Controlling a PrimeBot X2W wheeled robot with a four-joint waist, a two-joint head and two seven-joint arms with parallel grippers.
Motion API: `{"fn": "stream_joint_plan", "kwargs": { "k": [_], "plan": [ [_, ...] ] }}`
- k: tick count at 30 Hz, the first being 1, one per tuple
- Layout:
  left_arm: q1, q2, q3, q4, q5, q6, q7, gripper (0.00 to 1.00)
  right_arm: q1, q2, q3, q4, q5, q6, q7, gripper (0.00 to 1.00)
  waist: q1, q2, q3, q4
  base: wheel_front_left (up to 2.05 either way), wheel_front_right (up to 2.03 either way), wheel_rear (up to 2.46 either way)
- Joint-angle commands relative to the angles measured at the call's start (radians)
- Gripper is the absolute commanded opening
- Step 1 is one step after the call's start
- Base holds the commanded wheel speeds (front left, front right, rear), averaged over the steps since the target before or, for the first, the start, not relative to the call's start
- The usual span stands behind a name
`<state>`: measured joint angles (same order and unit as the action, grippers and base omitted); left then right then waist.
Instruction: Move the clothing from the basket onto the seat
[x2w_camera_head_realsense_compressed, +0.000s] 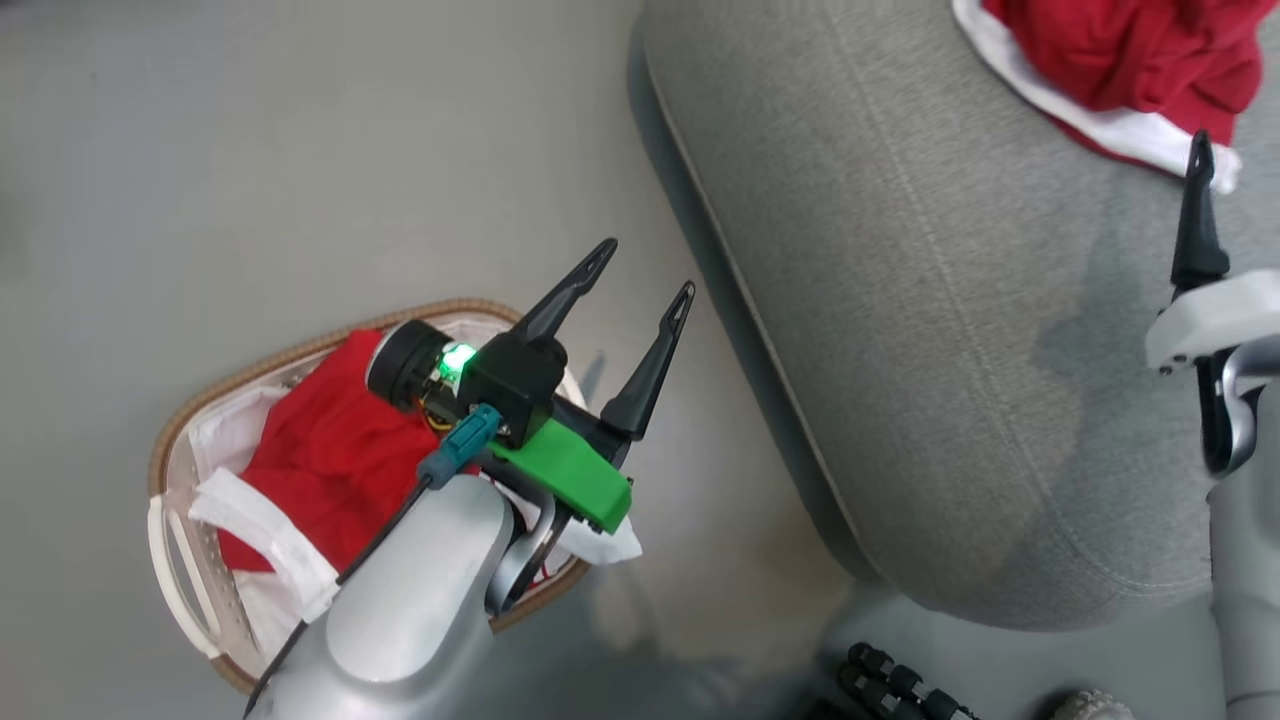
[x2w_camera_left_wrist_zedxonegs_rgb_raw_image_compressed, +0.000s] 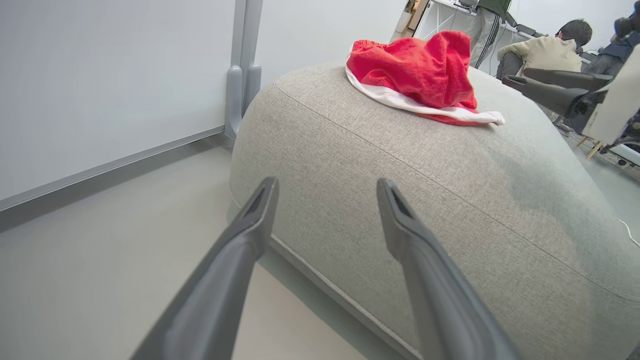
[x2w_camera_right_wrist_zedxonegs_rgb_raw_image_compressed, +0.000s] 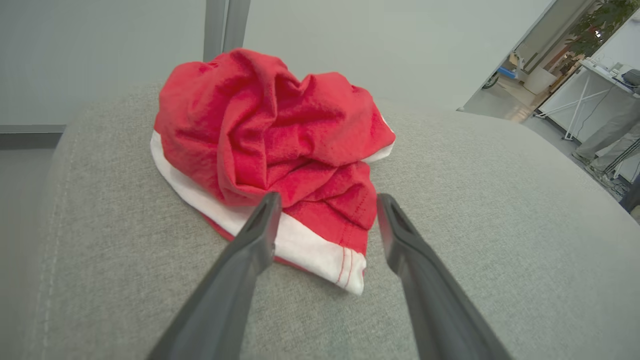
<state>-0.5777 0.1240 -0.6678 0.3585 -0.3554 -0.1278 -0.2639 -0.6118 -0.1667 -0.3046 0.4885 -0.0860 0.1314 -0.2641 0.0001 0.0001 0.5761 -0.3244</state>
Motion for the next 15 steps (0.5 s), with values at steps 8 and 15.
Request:
{"fn": "stream_joint_plan", "kwargs": {
  "k": [8,15],
  "plan": [
    [0.110,-0.015,0.085,0.006,0.019,-0.004,-0.001,1.00,0.120,0.037,0.052,-0.109,0.078,-0.001,-0.001,1.00,-0.0001,-0.0001,-0.167,-0.013,0.00,0.00,0.00],
    [0.218,-0.037,0.229,-0.001,0.053,-0.003,-0.001,1.00,0.163,0.055,0.158,-0.165,0.117,-0.001,-0.001,1.00,-0.0001,-0.0001,-0.257,0.055,0.00,0.00,0.00]
  ]
}}
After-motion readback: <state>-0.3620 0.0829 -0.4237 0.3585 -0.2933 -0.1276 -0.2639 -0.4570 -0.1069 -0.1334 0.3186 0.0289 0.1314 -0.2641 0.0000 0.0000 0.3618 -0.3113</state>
